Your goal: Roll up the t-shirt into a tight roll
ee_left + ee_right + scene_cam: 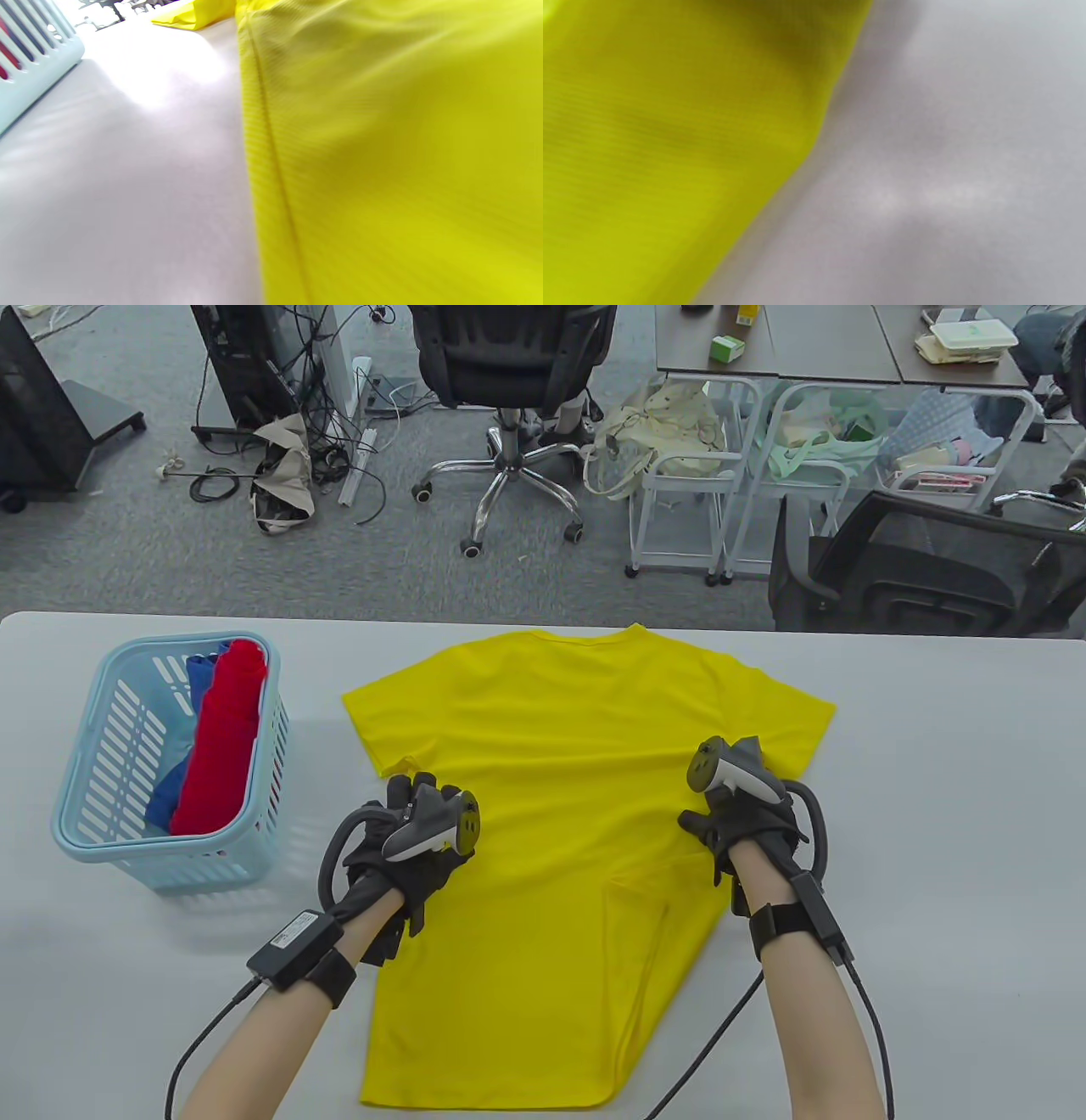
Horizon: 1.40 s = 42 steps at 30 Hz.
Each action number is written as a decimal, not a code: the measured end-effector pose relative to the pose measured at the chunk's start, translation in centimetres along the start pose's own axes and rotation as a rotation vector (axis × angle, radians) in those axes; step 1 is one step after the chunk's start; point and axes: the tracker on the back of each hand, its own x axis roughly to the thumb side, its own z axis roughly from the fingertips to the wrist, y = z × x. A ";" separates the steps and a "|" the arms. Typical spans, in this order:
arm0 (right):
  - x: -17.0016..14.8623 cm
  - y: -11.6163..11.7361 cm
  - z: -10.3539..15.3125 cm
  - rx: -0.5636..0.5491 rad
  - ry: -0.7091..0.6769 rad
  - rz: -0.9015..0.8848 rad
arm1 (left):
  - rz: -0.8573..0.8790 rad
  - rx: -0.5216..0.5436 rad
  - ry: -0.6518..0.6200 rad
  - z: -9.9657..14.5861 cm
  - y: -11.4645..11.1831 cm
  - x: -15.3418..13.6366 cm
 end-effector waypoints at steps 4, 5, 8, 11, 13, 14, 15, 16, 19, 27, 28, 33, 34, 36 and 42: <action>1.6 -1.5 2.8 -0.129 -0.042 0.032 | 0.050 -0.068 -0.128 0.7 -1.8 1.2; 2.4 -1.8 4.0 -0.155 -0.096 0.038 | 0.036 -0.091 -0.135 0.4 -2.7 1.6; 4.6 -0.9 6.2 -0.131 -0.215 0.082 | -0.003 -0.199 -0.127 -0.3 -3.9 2.0; 6.8 1.5 6.9 -0.042 -0.277 0.175 | 0.065 -0.201 -0.134 -0.4 -4.2 1.6; 7.4 3.1 6.5 -0.009 -0.267 0.219 | 0.097 -0.199 -0.135 -0.4 -4.5 1.5; 7.4 3.7 6.4 0.002 -0.256 0.230 | 0.107 -0.197 -0.134 -0.4 -4.6 1.5; 6.8 4.2 6.2 0.022 -0.251 0.234 | 0.116 -0.194 -0.134 -0.4 -4.7 1.4; 6.1 4.3 6.3 0.020 -0.256 0.203 | 0.120 -0.195 -0.134 -0.4 -4.7 1.4; 2.9 4.7 6.8 0.010 -0.209 0.207 | 0.124 -0.197 -0.133 -0.3 -4.7 1.4; -10.4 7.7 8.4 0.119 -0.025 0.176 | 0.124 -0.198 -0.135 -0.2 -4.6 1.4; -11.7 8.4 8.7 0.141 -0.008 0.164 | 0.125 -0.199 -0.135 -0.2 -4.6 1.4; -12.9 8.5 10.3 0.155 0.031 0.247 | 0.124 -0.200 -0.138 -0.2 -4.5 1.4; -12.5 7.9 10.5 0.129 0.020 0.231 | 0.124 -0.200 -0.138 -0.2 -4.5 1.4; -11.4 6.8 10.7 0.066 -0.011 0.157 | 0.126 -0.201 -0.138 -0.1 -4.5 1.4; -6.6 7.0 8.4 0.054 -0.260 -0.086 | 0.133 -0.198 -0.143 -0.1 -4.6 1.4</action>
